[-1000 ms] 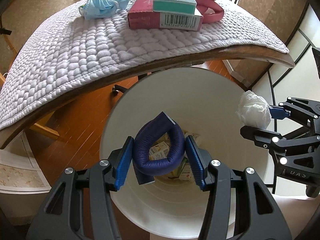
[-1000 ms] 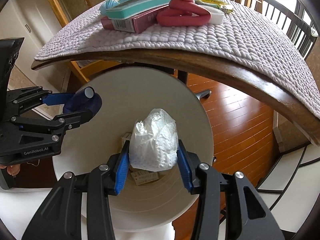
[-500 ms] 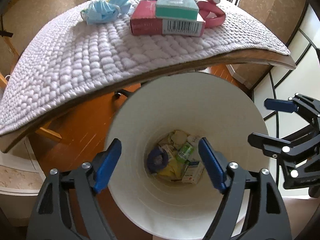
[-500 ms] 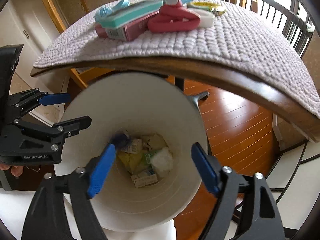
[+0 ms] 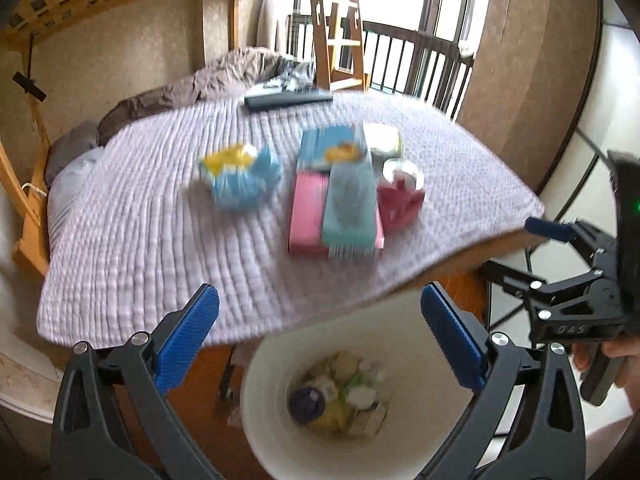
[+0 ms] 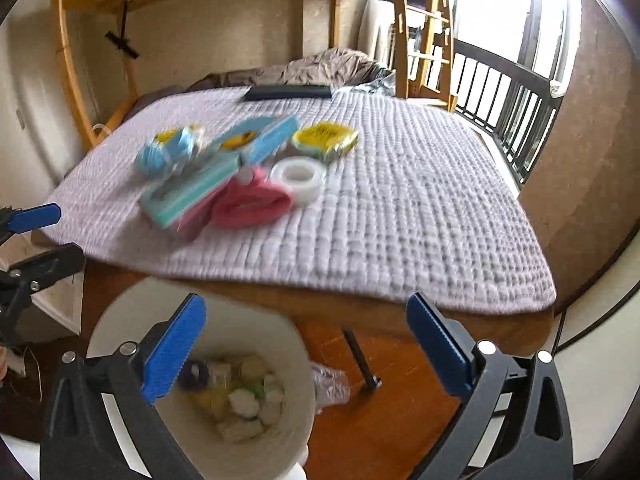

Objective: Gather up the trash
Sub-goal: 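Open both grippers to drop the ring and bag into the bin, then grasp the teal pad with the left gripper while the right approaches the pink lips-shaped clip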

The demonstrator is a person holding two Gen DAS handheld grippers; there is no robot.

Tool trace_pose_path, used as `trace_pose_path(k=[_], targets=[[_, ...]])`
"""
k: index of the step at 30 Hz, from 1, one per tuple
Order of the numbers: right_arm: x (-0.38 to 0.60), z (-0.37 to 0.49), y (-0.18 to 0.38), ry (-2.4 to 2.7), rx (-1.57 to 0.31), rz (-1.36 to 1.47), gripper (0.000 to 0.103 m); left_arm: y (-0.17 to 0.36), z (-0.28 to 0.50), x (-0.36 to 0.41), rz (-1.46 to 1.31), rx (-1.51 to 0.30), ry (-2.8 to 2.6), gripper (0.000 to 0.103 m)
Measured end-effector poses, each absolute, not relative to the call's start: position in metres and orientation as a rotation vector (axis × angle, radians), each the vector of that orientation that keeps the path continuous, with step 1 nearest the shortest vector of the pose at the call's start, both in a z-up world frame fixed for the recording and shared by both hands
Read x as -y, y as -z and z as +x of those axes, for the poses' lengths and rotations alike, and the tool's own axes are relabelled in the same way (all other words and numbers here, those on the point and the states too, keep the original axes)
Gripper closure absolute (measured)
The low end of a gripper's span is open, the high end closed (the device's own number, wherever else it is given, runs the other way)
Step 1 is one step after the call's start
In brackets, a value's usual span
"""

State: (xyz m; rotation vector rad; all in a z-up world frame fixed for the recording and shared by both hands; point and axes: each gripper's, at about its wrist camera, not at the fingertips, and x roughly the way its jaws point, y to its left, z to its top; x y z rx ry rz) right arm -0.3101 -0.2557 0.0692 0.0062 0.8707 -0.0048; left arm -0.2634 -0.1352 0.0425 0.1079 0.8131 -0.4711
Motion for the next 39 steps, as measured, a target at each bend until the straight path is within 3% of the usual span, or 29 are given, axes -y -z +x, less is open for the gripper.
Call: trace_pose_path(k=[8, 16, 25, 30, 33, 39], targets=[[0.267, -0.27, -0.079, 0.008, -0.837, 0.077, 0.004, -0.055, -0.225, 0.136, 0.136, -0.799, 0.462, 0.001], [0.255, -0.237, -0.056, -0.052, -0.882, -0.005, 0.005, -0.046, -0.208, 0.158, 0.165, -0.808, 0.524, 0.002], [0.232, -0.218, -0.034, -0.131, -0.904, -0.067, 0.01, -0.032, -0.183, 0.174, 0.185, -0.884, 0.556, 0.027], [0.224, -0.211, -0.03, -0.161, -0.906, -0.079, 0.016, -0.027, -0.178, 0.176, 0.187, -0.902, 0.554, 0.03], [0.222, -0.207, -0.03, -0.167, -0.901, -0.08, 0.016, -0.027, -0.176, 0.176, 0.198, -0.899, 0.551, 0.037], [0.221, -0.198, -0.029, -0.181, -0.897, -0.078, 0.016, -0.028, -0.17, 0.175, 0.198, -0.903, 0.547, 0.039]])
